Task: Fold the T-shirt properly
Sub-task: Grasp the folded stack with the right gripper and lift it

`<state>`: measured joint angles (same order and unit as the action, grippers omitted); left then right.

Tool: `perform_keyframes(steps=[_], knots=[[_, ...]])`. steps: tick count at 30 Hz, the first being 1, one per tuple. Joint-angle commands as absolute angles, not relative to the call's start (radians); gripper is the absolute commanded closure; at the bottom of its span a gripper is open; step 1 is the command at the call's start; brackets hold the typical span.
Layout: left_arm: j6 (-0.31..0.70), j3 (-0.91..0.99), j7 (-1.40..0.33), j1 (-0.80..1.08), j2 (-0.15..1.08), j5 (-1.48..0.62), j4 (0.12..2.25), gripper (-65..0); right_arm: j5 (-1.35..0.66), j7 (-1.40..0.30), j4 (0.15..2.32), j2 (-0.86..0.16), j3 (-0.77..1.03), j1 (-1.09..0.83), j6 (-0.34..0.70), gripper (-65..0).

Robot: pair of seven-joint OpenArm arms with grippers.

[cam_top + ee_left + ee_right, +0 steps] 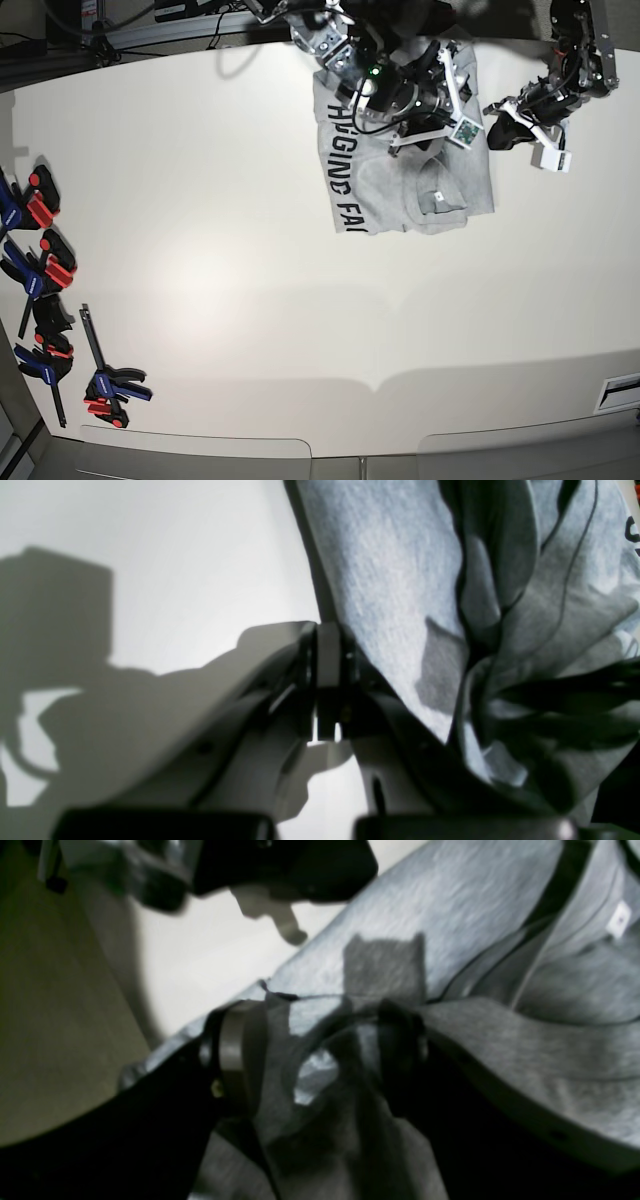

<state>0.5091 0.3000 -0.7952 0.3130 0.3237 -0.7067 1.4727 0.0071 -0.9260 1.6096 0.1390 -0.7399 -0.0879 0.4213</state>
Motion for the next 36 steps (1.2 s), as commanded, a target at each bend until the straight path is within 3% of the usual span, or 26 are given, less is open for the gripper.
perform_keyframes(steps=[1, 3, 7, 26, 36], knots=[[0.502, 0.300, -0.814, 0.318, 0.333, -0.682, 1.477, -0.1, 0.001, -0.910, 1.611, 0.155, -0.742, -0.075, 0.420, -30.9], [0.502, 0.300, -0.815, 0.318, 0.333, -0.682, 1.477, -0.1, 0.001, -0.910, 1.592, 0.155, -0.742, -0.075, 0.420, -25.1], [0.502, 0.300, -0.814, 0.318, 0.333, -0.682, 1.477, -0.1, 0.001, -0.908, 1.591, 0.155, -0.742, -0.074, 0.420, 0.0], [0.502, 0.300, -0.814, 0.318, 0.333, -0.682, 1.477, -0.1, 0.020, -0.973, 1.710, 0.121, -0.875, -0.076, 0.382, 0.0], [0.502, 0.300, -0.814, 0.318, 0.333, -0.682, 1.477, -0.1, -0.030, -0.972, 1.710, 0.108, -0.989, -0.067, 0.468, 0.0]])
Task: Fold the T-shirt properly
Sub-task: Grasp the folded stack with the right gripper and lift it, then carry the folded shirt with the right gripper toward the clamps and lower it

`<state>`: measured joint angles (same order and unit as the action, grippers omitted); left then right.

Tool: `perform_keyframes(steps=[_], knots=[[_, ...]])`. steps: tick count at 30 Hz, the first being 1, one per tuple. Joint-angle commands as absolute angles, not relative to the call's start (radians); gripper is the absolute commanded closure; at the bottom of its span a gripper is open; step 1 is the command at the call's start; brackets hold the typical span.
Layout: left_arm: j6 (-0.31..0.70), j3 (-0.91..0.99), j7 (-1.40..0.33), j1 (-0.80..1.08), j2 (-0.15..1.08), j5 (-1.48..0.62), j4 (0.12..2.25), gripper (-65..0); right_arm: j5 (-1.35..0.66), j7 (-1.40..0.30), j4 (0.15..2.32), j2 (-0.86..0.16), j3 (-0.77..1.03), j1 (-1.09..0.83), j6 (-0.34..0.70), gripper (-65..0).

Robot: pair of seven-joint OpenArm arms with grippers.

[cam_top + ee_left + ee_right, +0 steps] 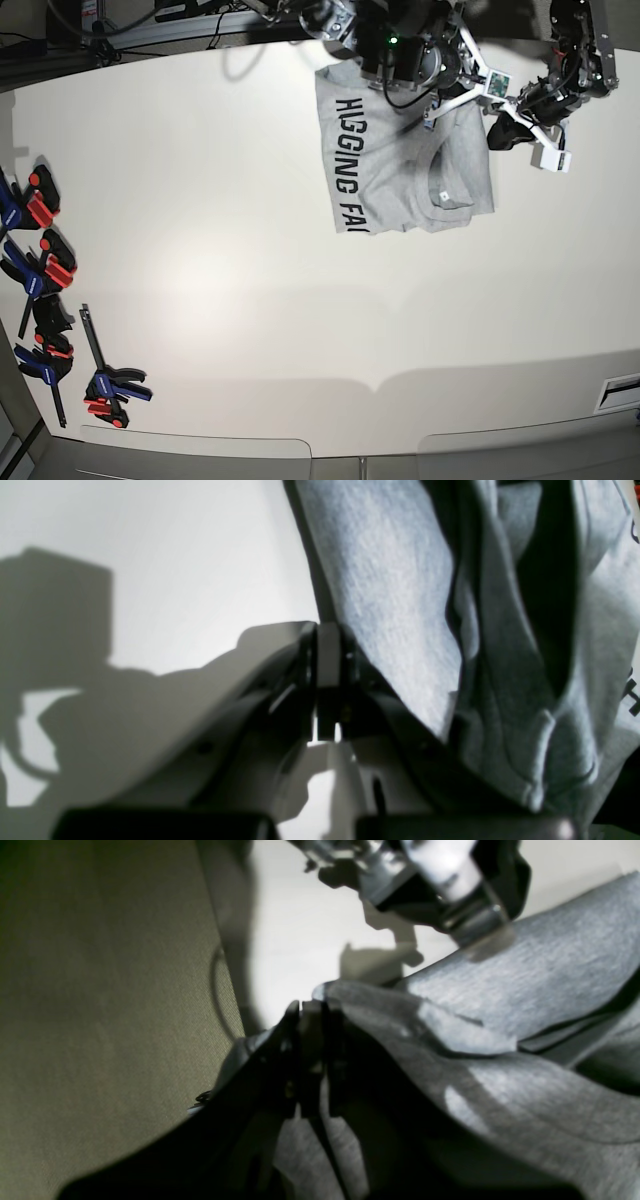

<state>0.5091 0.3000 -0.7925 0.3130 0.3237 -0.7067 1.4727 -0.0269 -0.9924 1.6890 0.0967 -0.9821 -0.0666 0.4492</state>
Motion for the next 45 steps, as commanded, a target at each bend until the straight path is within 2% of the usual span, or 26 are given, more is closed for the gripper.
perform_keyframes(steps=[1, 4, 9, 14, 15, 17, 18, 19, 21, 25, 29, 31, 33, 36, 41, 45], knots=[[0.502, 0.300, -0.813, 0.318, 0.333, -0.682, 1.477, -0.1, -0.030, -0.967, 1.710, 0.108, -0.989, -0.067, 0.467, 0.0], [0.502, 0.300, -0.813, 0.317, 0.333, -0.682, 1.477, -0.1, -0.087, -0.913, 1.710, 0.108, -0.989, -0.067, 0.469, 0.0], [0.502, 0.300, -0.814, 0.318, 0.333, -0.682, 1.477, -0.1, -0.234, -0.916, 1.710, 0.108, -0.989, -0.067, 0.599, 0.0], [0.502, 0.300, -0.813, 0.318, 0.333, -0.682, 1.477, -0.4, -0.243, -0.930, 1.710, 0.108, -0.989, -0.067, 0.614, 0.0], [0.502, 0.300, -0.813, 0.316, 0.333, -0.682, 1.477, -2.7, -0.243, -0.930, 1.710, 0.108, -0.989, -0.067, 0.614, -3.7], [0.502, 0.300, -0.809, 0.316, 0.333, -0.682, 1.477, -9.2, -0.243, -0.929, 1.710, 0.108, -0.989, -0.067, 0.614, -17.8], [0.502, 0.300, -0.806, 0.316, 0.333, -0.682, 1.477, -12.7, -0.243, -0.927, 1.710, 0.108, -0.989, -0.066, 0.614, -22.1], [0.502, 0.300, -0.803, 0.315, 0.333, -0.682, 1.477, -15.6, -0.243, -0.926, 1.711, 0.108, -0.989, -0.062, 0.614, -23.2], [0.502, 0.300, -0.794, 0.316, 0.333, -0.682, 1.477, -17.9, -0.243, -0.918, 1.712, 0.108, -0.988, -0.048, 0.613, -23.1], [0.502, 0.300, -0.788, 0.315, 0.333, -0.682, 1.477, -17.9, -0.176, -0.857, 1.713, 0.109, -0.968, 0.006, 0.613, -23.1], [0.502, 0.302, -0.775, 0.315, 0.336, -0.682, 1.477, -17.2, -0.141, -0.830, 1.713, 0.109, -0.865, 0.071, 0.613, -21.7], [0.502, 0.318, -0.743, 0.315, 0.338, -0.673, 1.481, -11.1, -0.168, -0.831, 1.711, 0.108, -0.791, 0.096, 0.613, -13.5], [0.502, 0.354, -0.709, 0.316, 0.338, -0.672, 1.501, -0.1, -0.237, -0.831, 1.705, 0.108, -0.712, 0.105, 0.626, 0.0], [0.502, 0.424, -0.701, 0.316, 0.338, -0.673, 1.559, 0.0, -0.312, -0.838, 1.689, 0.108, -0.612, 0.102, 0.698, 0.0], [0.501, 0.527, -0.702, 0.316, 0.338, -0.673, 1.659, 0.0, -0.338, -0.854, 1.594, 0.108, -0.545, 0.103, 0.698, 0.0], [0.501, 0.579, -0.702, 0.316, 0.339, -0.671, 1.682, 0.0, -0.464, -0.950, 1.490, 0.108, -0.545, 0.102, 0.698, 0.0]])
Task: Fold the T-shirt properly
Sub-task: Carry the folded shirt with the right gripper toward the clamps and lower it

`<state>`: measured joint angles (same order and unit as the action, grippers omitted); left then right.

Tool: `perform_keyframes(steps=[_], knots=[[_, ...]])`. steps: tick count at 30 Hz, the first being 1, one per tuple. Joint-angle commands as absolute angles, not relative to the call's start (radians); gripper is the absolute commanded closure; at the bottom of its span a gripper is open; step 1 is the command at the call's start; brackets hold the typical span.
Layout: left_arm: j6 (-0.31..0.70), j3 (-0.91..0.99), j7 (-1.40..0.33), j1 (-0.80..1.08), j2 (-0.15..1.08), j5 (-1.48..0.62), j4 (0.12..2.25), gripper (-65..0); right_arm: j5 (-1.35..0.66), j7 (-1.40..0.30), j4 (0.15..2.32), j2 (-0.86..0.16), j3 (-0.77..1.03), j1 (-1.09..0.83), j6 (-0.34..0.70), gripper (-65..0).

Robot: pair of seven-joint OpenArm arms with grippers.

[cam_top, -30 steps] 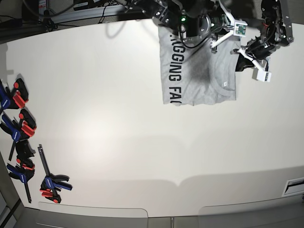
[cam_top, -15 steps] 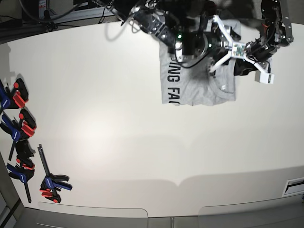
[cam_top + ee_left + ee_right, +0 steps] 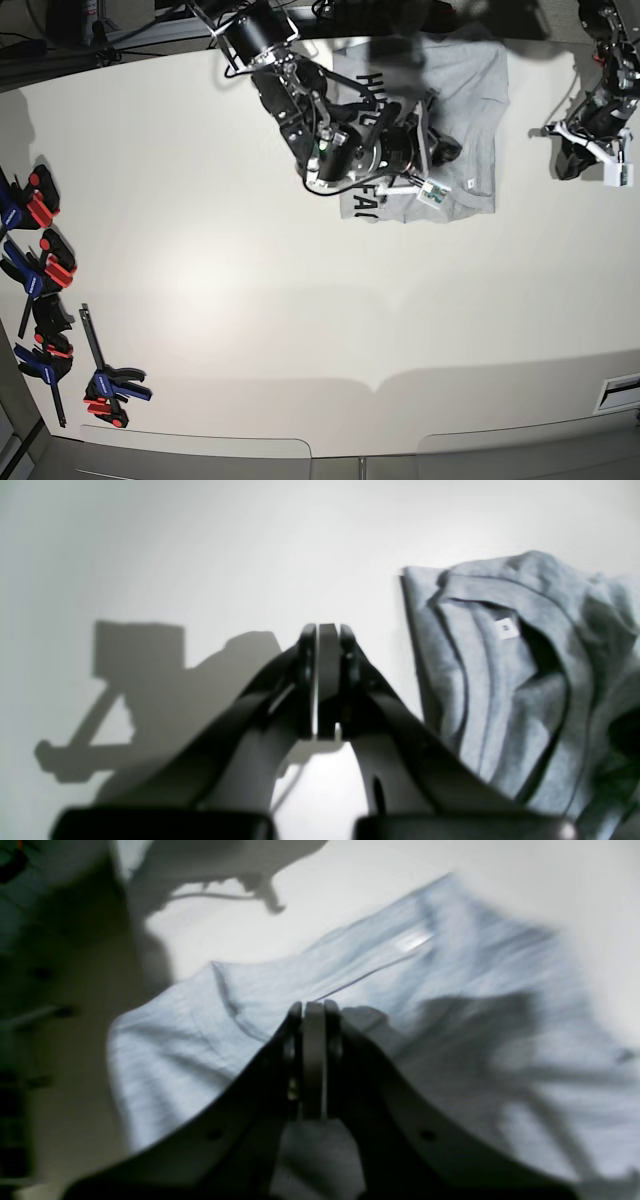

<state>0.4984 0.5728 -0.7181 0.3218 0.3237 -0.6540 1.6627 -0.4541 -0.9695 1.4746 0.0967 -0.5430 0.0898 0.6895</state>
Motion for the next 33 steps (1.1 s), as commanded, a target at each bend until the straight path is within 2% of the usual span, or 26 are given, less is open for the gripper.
perform_keyframes(steps=[1, 6, 9, 11, 13, 15, 21, 26, 33], knots=[[0.500, 0.584, -0.703, 0.316, 0.339, -0.671, 1.682, 0.0, -0.478, -0.977, 1.466, 0.108, -0.545, 0.102, 0.698, 0.0], [0.471, 0.588, -0.710, 0.319, 0.338, -0.671, 1.682, 0.0, -0.459, -1.045, 1.336, 0.108, -0.543, 0.103, 0.698, 0.0], [0.472, 0.588, -0.710, 0.319, 0.338, -0.671, 1.682, 0.0, -0.320, -1.008, 1.250, 0.107, -0.521, 0.105, 0.698, 0.0], [0.472, 0.588, -0.710, 0.319, 0.339, -0.671, 1.682, 0.0, -0.220, -0.935, 1.218, 0.098, -0.469, 0.102, 0.596, 0.0], [0.472, 0.588, -0.713, 0.319, 0.339, -0.671, 1.682, 0.0, -0.193, -0.888, 1.217, 0.087, -0.382, 0.096, 0.476, 0.0], [0.472, 0.588, -0.714, 0.319, 0.339, -0.671, 1.682, 0.0, -0.194, -0.875, 1.220, 0.083, -0.265, 0.094, 0.423, 0.0], [0.472, 0.588, -0.714, 0.319, 0.339, -0.672, 1.682, 0.0, -0.195, -0.875, 1.256, 0.084, 0.149, 0.093, 0.419, 0.0], [0.473, 0.588, -0.736, 0.318, 0.339, -0.705, 1.682, 0.0, -0.326, -0.884, 1.281, 0.083, 0.464, 0.074, 0.422, 0.0], [0.476, 0.588, -0.744, 0.318, 0.371, -0.741, 1.682, 0.0, -0.403, -0.868, 1.283, 0.019, 0.673, -0.018, 0.422, 0.0]])
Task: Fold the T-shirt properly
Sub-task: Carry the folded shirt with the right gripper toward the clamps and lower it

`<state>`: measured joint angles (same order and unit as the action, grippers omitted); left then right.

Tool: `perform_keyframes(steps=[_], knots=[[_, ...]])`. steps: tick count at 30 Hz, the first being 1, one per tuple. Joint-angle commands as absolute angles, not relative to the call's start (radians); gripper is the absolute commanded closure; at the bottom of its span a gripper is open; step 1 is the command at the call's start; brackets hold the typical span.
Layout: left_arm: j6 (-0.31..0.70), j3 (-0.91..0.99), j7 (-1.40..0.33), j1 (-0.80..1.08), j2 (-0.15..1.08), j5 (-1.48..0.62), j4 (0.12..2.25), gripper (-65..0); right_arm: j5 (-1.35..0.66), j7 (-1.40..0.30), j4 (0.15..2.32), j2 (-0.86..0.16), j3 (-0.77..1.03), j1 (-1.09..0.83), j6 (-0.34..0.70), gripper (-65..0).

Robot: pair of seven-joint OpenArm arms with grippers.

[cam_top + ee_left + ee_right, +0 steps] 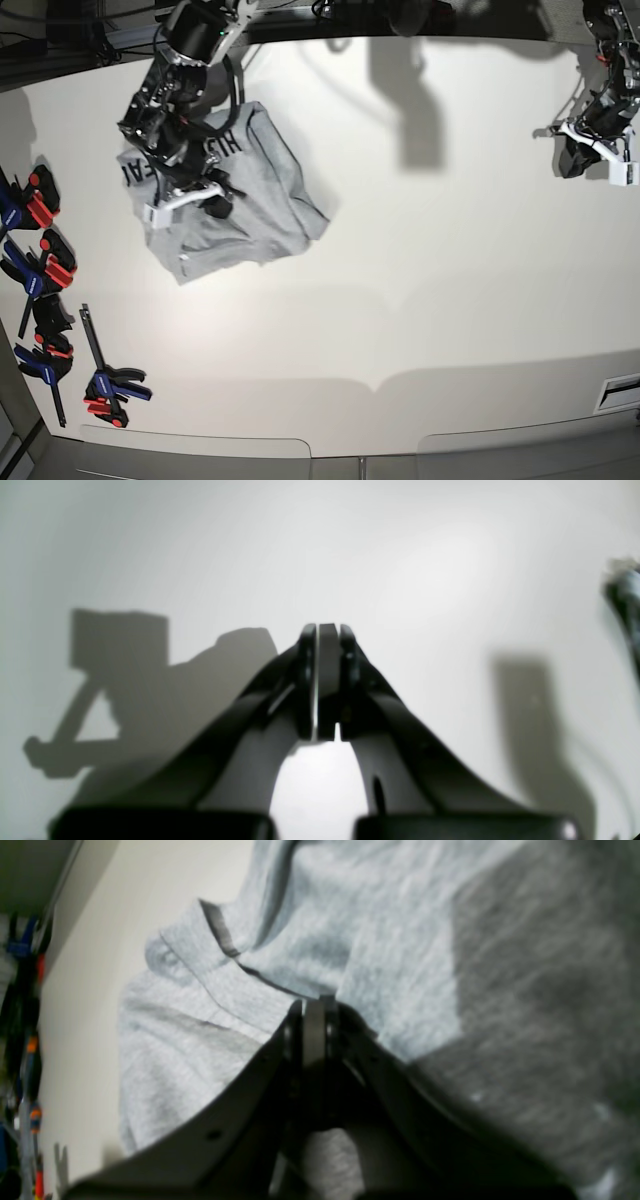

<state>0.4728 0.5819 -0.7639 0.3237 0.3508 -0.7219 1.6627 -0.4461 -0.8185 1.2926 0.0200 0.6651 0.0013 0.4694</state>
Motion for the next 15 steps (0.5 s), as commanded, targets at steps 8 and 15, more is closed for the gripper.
perform_keyframes(steps=[8, 15], knots=[[0.476, 0.588, -0.751, 0.317, 0.459, -0.792, 1.682, 0.0, -0.457, -0.867, 1.283, -0.020, 0.841, -0.091, 0.455, 0.0], [0.476, 0.588, -0.755, 0.316, 0.466, -0.798, 1.682, 0.0, -0.481, -0.848, 1.283, -0.050, 0.866, -0.094, 0.456, 0.0]])
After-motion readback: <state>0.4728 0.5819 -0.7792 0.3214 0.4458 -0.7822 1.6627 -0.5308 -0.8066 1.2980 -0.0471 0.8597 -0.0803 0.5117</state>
